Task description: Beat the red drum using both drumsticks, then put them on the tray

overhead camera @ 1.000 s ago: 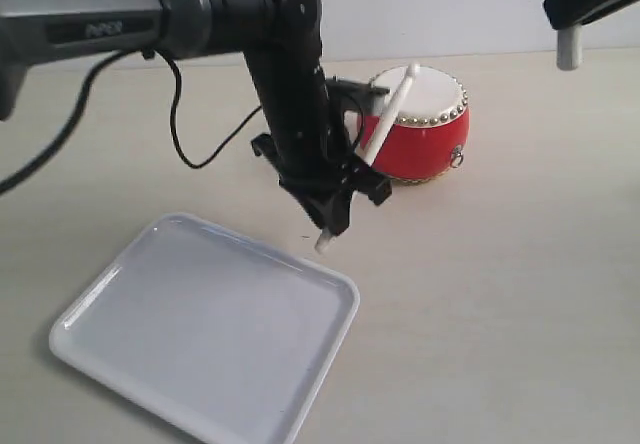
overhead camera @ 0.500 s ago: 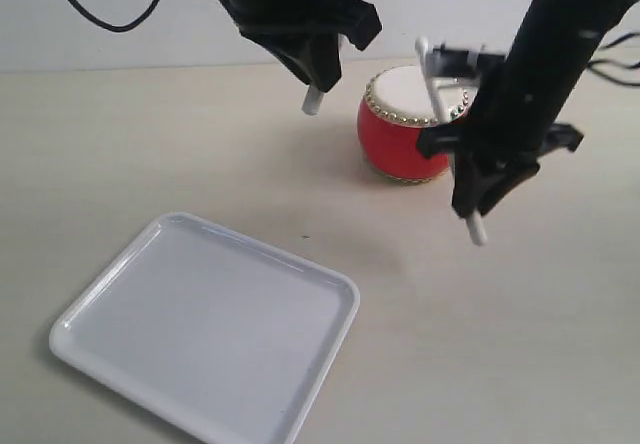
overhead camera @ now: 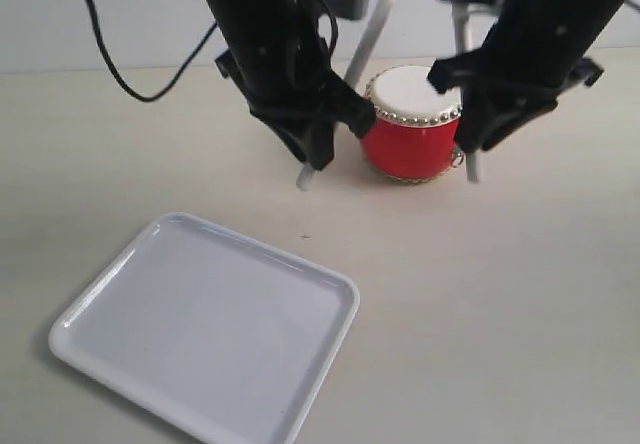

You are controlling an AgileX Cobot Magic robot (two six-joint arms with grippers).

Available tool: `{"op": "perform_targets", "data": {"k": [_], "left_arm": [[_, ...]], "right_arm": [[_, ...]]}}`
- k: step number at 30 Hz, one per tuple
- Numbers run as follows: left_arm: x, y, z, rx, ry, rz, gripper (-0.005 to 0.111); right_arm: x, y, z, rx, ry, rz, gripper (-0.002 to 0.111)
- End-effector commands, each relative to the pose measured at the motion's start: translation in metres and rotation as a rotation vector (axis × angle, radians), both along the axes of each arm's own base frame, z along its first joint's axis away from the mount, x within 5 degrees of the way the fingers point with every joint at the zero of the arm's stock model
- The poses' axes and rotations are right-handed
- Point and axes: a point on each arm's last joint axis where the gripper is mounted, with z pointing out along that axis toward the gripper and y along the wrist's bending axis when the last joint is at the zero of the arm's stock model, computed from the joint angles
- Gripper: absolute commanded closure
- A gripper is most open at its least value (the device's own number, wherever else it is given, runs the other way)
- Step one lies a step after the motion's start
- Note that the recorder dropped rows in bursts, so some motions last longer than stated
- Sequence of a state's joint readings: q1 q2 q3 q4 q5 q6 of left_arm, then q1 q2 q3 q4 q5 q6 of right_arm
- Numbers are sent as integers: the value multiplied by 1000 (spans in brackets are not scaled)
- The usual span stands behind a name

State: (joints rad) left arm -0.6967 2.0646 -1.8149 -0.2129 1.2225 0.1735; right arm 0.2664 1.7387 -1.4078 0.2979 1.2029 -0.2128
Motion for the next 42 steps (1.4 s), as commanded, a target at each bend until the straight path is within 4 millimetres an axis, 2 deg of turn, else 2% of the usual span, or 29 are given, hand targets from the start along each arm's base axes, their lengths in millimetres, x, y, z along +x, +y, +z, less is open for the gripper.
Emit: {"op": "perform_targets", "data": {"k": [1,5,9,16,21,26,31,35,40,42], "left_arm": [[10,-16,-52,15,120,9,107],[16,-25,-71,0,167,19,107],[15,-30,-78,-28,205,24,107],[15,-33,-79,-94,271,59,107],[25,-25,-83,-146,339,144,107],[22,-29,-83,-164,358,150,107],[17,-36,-98,-146,389,141,107],[17,-36,-98,-148,395,152,107],[15,-43,-121,-168,490,196,107],[15,-45,-116,-195,486,177,107]], "right_arm": [[-29,-7,62,62,-192,2,108],[-48,-13,90,87,-284,2,108],[-55,-15,100,97,-320,0,108],[-55,-15,100,96,-318,1,108],[-56,-15,99,93,-305,5,108],[-57,-15,99,93,-300,2,108],[-56,-15,99,86,-301,1,108],[-58,-16,100,81,-298,-5,108],[-59,-17,99,78,-285,-4,108],[-59,-17,99,78,-285,-4,108]]}}
